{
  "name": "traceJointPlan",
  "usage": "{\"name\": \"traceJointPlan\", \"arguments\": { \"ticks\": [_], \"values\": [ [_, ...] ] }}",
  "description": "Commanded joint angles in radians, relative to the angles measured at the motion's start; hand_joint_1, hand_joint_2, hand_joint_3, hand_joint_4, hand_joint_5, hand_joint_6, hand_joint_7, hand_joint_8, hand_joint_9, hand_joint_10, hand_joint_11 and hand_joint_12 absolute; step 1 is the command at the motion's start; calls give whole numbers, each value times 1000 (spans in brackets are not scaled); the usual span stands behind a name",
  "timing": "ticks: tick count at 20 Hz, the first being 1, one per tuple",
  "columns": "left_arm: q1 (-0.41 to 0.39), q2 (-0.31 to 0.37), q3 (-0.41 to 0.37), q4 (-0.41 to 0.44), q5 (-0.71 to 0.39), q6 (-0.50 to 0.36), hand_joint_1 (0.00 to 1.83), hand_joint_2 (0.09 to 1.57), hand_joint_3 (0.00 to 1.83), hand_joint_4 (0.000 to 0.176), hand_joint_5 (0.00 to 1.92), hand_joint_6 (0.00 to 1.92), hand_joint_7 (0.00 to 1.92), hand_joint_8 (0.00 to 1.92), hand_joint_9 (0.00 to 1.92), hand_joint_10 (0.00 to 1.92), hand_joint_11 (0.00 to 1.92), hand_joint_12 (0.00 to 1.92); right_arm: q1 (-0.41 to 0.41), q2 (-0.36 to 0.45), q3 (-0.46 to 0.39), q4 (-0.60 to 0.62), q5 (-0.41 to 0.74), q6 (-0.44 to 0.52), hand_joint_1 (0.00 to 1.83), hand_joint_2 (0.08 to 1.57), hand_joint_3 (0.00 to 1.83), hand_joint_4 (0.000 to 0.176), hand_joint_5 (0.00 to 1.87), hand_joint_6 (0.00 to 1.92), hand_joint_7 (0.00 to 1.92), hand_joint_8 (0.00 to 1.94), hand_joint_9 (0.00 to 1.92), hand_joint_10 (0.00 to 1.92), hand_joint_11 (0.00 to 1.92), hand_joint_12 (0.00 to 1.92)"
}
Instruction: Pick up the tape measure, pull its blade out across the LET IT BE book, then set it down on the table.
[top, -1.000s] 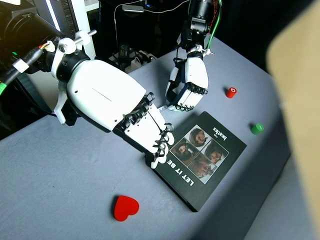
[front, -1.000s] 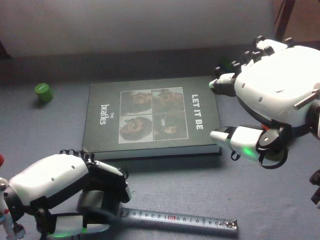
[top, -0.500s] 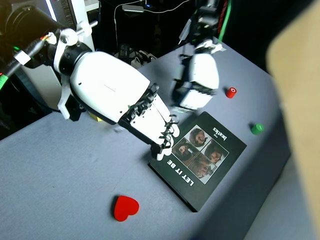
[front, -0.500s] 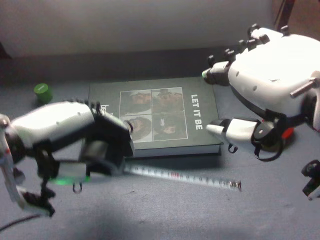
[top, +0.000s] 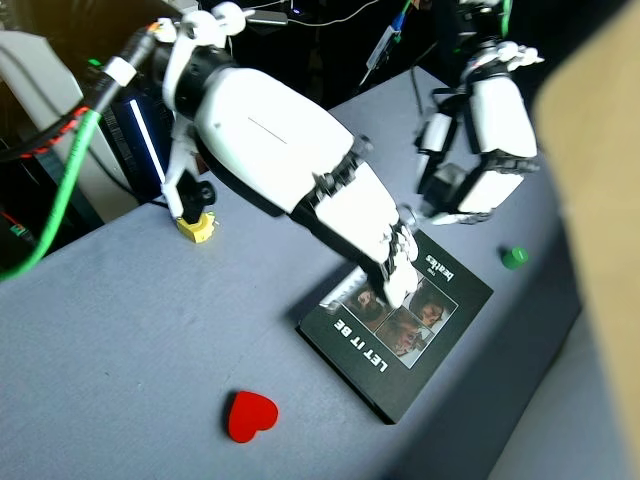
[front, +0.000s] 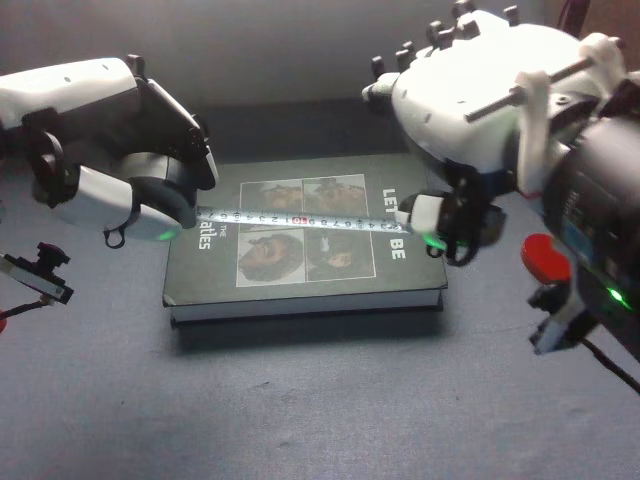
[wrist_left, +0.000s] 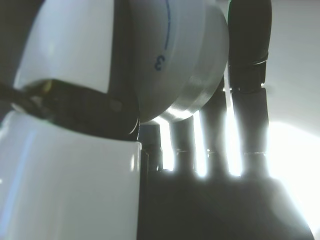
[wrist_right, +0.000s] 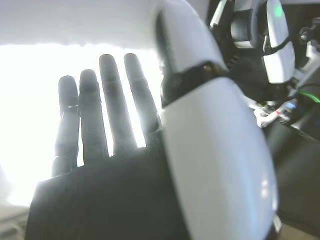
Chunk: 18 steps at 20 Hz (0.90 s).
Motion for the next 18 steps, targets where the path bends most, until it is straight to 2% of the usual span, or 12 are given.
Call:
{"name": "traceJointPlan", "arguments": {
  "ticks": [1,2,4,8,9,10,12,13,15,18],
  "values": [
    [-19,-6,8,-43,-75,2,1402,1037,1,0,1064,585,1157,676,1147,1018,1056,948,33,-13,18,-80,-12,-1,954,1150,4,0,405,15,385,5,284,17,0,728],
    [-22,-9,13,-82,-68,6,1393,1068,1,0,985,724,1084,780,1068,1101,1031,951,48,-33,46,-48,-3,-5,956,1155,3,0,431,17,401,6,301,17,0,744],
    [-28,-14,22,-139,-68,12,1401,1048,0,0,1008,681,1151,686,1131,1041,1022,973,65,-69,88,-34,6,-8,959,1159,2,0,447,12,424,8,327,17,0,802],
    [-48,-29,42,-214,-90,38,1401,1048,0,0,1013,651,1150,697,1128,1048,1032,981,67,-115,150,16,36,-14,970,1164,1,0,442,1,475,12,357,15,0,833],
    [-51,-33,45,-214,-96,44,1401,1048,0,0,1007,668,1153,688,1127,1045,1023,978,66,-127,163,32,44,-22,967,1163,0,0,440,0,477,10,360,14,0,833],
    [-54,-37,48,-223,-98,53,1391,1077,2,0,955,771,1075,794,1048,1131,1009,990,64,-144,184,34,45,-22,965,1162,0,0,449,2,495,10,373,13,0,870],
    [-51,-45,57,-245,-102,74,1386,1092,1,0,936,808,1018,885,1018,1176,998,1025,57,-172,218,33,45,-18,956,1167,2,0,445,0,472,3,340,3,0,808],
    [-46,-48,65,-246,-97,74,1393,1067,0,0,997,706,1083,798,1091,1100,1001,1030,55,-189,241,32,52,-18,954,1171,2,0,438,0,465,1,335,2,0,810],
    [-42,-51,73,-258,-88,74,1386,1095,0,0,937,792,1021,896,1006,1189,995,1000,57,-207,260,26,57,-19,966,1175,2,0,443,3,462,0,337,3,0,796],
    [-34,-52,80,-261,-87,75,1386,1092,0,0,971,722,1014,915,1003,1197,992,965,67,-222,274,35,54,-25,955,1197,6,0,392,0,398,0,304,1,0,693]
  ]
}}
